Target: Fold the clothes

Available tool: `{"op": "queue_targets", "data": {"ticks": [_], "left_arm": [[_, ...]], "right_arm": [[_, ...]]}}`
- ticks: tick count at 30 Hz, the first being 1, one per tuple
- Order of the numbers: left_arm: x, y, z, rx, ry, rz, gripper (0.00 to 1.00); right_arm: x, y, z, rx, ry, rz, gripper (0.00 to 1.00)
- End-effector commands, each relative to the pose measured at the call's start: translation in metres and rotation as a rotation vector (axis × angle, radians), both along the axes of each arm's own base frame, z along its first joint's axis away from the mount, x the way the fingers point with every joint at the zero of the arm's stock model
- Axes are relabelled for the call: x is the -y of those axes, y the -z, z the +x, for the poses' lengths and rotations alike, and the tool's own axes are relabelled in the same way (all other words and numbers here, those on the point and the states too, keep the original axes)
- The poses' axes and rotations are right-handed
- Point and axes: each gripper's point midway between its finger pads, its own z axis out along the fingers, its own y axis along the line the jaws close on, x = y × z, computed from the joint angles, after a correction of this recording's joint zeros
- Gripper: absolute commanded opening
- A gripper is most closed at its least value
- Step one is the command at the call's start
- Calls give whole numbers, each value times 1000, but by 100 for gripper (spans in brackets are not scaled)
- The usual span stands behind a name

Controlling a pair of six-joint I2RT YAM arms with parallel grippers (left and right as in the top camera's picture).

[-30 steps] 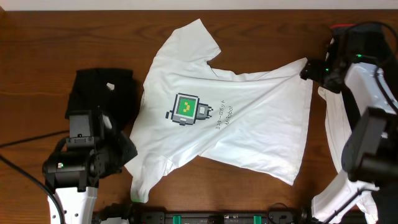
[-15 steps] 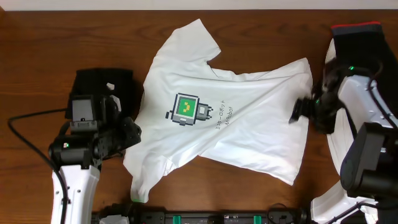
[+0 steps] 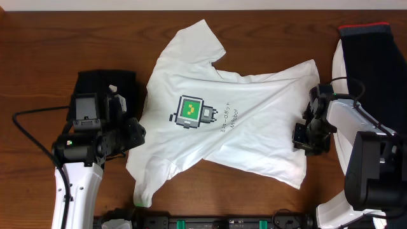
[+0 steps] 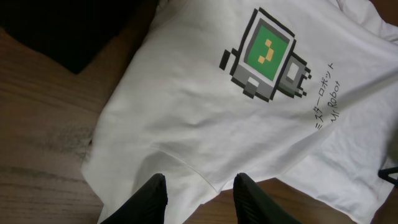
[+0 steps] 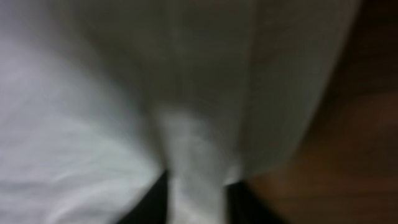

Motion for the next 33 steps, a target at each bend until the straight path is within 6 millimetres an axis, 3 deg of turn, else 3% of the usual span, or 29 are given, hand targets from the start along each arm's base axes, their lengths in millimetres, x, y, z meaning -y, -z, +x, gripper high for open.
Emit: {"op": "queue_targets", "data": {"ticks": [1,9,16,20,24,29,33], "left_arm": [[0,-5,3,21,17,5,38],[0,-6,6,33,17,5,39],[0,-6,6,35,17,6,39],[0,-7,8,50,33,11,43],[9,-14,20,124,112,35,49],[30,-16,53,233,223,57,51],[48,3,89,258,272,53,54]], "right_arm": [[14,13,-7,-45,7,-106,6],[85,-27,-3,-14,167,-409,2],[118,-44,-3,27,265,-522,4],[110,-45,5,47,270,-450,20],[98,-58,29,120,250,-345,36],[77,-94,68,278,236,-184,59],[48,-123,99,422,164,7,62]]}}
